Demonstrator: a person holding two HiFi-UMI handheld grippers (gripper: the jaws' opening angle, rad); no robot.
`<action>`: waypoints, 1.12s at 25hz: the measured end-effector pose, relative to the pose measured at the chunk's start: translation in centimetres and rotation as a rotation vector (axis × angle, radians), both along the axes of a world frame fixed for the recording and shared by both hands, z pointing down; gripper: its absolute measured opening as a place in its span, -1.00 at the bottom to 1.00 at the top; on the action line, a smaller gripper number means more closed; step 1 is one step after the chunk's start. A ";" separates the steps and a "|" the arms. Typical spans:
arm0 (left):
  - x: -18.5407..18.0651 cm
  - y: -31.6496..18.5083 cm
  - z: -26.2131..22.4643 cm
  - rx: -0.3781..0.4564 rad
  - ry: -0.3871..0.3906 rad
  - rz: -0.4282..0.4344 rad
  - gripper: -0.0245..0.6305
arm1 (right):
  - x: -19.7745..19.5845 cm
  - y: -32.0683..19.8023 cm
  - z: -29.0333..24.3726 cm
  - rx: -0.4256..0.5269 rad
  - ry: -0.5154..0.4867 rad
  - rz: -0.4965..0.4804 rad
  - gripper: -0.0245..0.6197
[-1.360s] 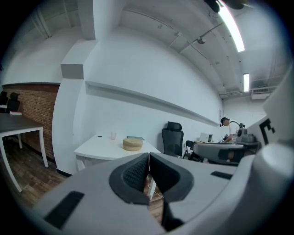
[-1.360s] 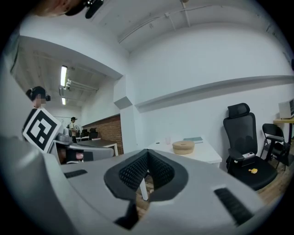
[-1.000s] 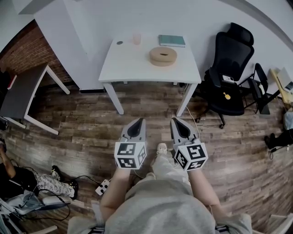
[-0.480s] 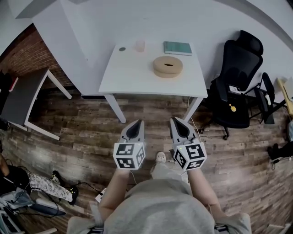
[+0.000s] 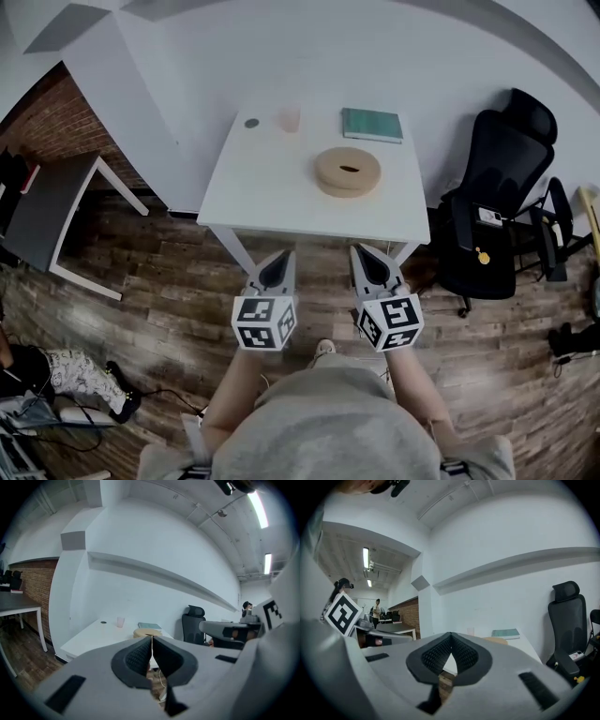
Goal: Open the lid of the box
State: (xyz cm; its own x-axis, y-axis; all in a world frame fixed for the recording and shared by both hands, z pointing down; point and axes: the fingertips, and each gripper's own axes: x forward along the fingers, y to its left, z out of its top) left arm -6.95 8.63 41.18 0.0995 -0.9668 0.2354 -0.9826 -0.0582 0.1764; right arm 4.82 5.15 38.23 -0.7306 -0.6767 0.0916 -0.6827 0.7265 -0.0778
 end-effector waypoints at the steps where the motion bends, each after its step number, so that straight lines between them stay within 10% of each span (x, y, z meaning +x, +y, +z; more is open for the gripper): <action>1: -0.1 -1.1 0.0 0.003 0.003 -0.006 -0.91 | -0.1 -1.1 0.0 0.002 0.002 -0.007 -0.93; 28: -4.7 -16.6 5.6 -0.090 0.068 -0.091 -0.91 | -5.5 -16.5 5.6 -0.026 0.158 -0.164 -0.93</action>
